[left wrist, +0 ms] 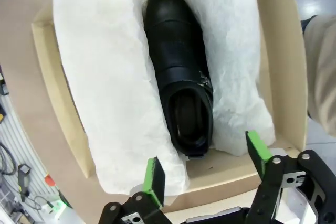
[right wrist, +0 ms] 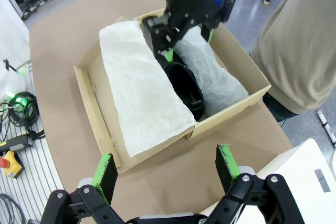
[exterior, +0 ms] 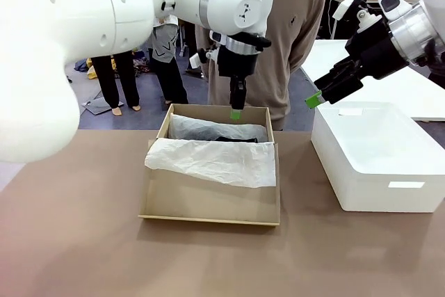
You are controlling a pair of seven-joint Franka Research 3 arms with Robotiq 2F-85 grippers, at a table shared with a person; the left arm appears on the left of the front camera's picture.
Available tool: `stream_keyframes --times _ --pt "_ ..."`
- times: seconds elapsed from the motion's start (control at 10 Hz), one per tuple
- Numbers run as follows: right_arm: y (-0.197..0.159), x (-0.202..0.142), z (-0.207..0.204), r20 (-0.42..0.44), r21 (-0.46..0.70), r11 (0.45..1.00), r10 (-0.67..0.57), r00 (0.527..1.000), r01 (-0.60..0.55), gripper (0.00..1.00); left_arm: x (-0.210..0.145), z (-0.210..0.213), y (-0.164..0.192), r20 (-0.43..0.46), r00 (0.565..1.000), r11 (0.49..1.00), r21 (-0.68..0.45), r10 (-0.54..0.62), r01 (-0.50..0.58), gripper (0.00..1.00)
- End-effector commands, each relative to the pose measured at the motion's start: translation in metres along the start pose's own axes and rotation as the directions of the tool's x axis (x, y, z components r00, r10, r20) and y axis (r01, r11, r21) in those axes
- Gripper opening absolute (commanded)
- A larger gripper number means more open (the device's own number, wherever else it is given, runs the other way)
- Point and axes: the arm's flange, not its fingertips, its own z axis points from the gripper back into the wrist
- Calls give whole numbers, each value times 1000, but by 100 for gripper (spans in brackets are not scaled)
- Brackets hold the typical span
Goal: Pack the shoes into the box.
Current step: Place the other shoe of the Shoes into the Shoes Box, then close the Shoes Box.
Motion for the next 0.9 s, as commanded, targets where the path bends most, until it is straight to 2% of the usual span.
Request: stream_keyframes --times 0.0,0.1,0.2,0.8 --pt "-2 1 -1 26 12 1000 8 1000 -8 100 11 12 3 38 997 998 11 62 -63 100" --pt "-2 1 -1 26 12 1000 8 1000 -8 100 17 11 -1 24 999 999 18 43 -44 100" --pt "-2 1 -1 26 12 1000 8 1000 -8 100 6 9 -1 0 1000 1000 -5 8 -8 100" --pt "-2 1 -1 26 12 1000 8 1000 -8 100 6 9 -1 0 1000 1000 -5 8 -8 100"
